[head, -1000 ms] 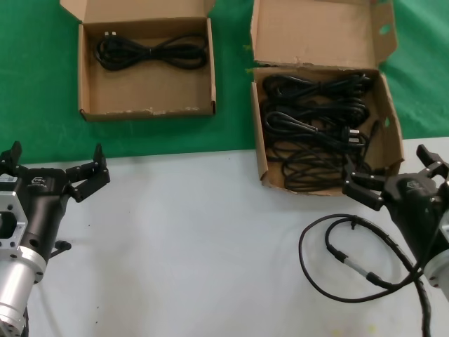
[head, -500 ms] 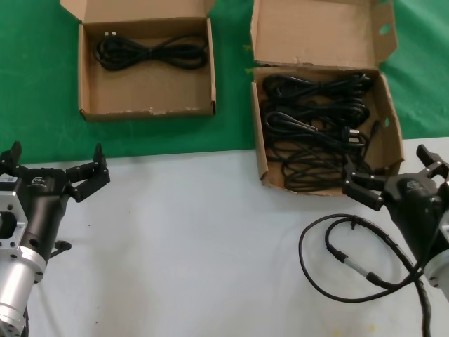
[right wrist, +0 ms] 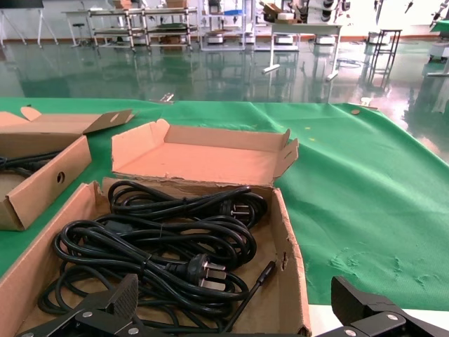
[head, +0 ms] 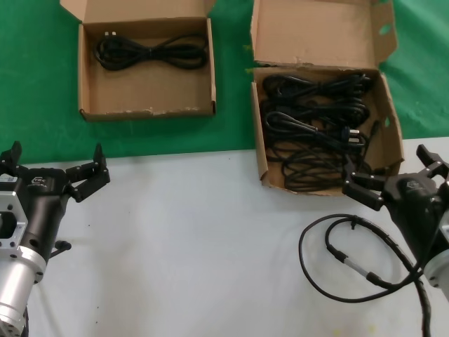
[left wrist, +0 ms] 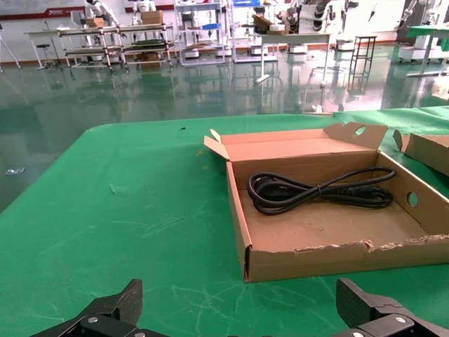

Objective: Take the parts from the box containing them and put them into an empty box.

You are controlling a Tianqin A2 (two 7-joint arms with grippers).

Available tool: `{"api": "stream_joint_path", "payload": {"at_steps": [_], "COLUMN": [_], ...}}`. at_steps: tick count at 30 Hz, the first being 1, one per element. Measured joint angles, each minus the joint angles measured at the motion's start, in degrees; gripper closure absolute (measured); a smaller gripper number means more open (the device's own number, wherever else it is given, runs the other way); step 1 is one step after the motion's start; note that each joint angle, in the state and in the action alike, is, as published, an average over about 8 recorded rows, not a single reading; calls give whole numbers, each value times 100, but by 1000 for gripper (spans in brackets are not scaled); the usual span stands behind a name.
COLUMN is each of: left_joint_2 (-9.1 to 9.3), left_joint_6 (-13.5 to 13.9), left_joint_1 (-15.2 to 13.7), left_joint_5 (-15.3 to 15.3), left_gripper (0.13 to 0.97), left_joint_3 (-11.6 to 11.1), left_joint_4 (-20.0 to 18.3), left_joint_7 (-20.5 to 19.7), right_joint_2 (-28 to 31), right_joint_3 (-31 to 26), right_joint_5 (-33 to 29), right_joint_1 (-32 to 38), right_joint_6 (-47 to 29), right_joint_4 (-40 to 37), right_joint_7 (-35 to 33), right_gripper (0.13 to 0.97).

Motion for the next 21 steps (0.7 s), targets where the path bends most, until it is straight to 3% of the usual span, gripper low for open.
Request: {"api": "stream_joint_path", "payload": {"at_steps": [21], "left_joint_2": [0], "left_joint_6": [0], "left_joint_1": [0], "left_joint_5": [0], "left_gripper": [132], "left_joint_3": [0], "left_joint_4": [0], "left_joint_7": [0], "right_joint_2": [0], "right_joint_3": [0], "right_joint_5": [0], "right_joint_1": [0], "right_joint_6": [0], "right_joint_4": [0], "right_joint_7": [0], "right_gripper": [129]}}
